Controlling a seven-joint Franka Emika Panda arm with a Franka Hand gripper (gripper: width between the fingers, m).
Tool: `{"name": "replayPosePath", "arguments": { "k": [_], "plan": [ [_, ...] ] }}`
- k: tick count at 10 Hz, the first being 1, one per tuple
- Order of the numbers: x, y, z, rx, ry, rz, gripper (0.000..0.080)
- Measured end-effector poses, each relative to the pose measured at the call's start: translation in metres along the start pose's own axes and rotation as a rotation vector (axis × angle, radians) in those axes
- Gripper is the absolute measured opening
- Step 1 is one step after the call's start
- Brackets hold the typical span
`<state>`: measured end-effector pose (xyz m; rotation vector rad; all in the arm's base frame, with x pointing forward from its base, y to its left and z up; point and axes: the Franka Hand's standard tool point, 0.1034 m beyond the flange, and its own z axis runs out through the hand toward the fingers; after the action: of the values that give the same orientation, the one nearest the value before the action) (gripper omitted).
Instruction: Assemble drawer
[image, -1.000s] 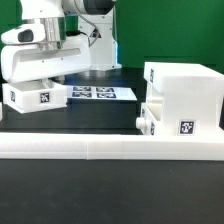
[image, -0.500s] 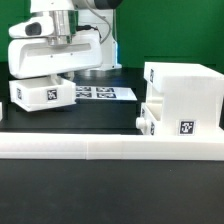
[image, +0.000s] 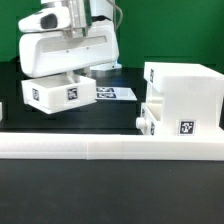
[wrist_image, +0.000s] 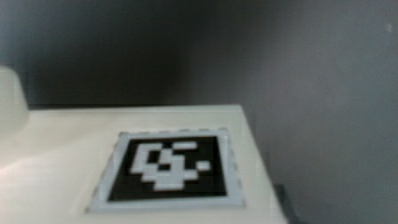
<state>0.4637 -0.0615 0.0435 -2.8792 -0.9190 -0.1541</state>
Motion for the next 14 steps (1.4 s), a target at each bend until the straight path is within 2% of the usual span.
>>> {"name": "replayPosePath", "arguments": {
  "k": [3, 5, 6, 8, 14],
  "plan": [
    [-0.007, -0.001, 0.003, 0.002, -0.004, -0.058, 0.0042],
    [-0.008, 0.0, 0.004, 0.004, -0.009, -0.222, 0.0042],
    [-0.009, -0.001, 0.005, 0.042, -0.034, -0.335, 0.0042],
    [0.006, 0.003, 0.003, 0.031, -0.05, -0.476, 0.0042],
    [0.008, 0.005, 0.003, 0.038, -0.066, -0.906, 0.0042]
  ]
}}
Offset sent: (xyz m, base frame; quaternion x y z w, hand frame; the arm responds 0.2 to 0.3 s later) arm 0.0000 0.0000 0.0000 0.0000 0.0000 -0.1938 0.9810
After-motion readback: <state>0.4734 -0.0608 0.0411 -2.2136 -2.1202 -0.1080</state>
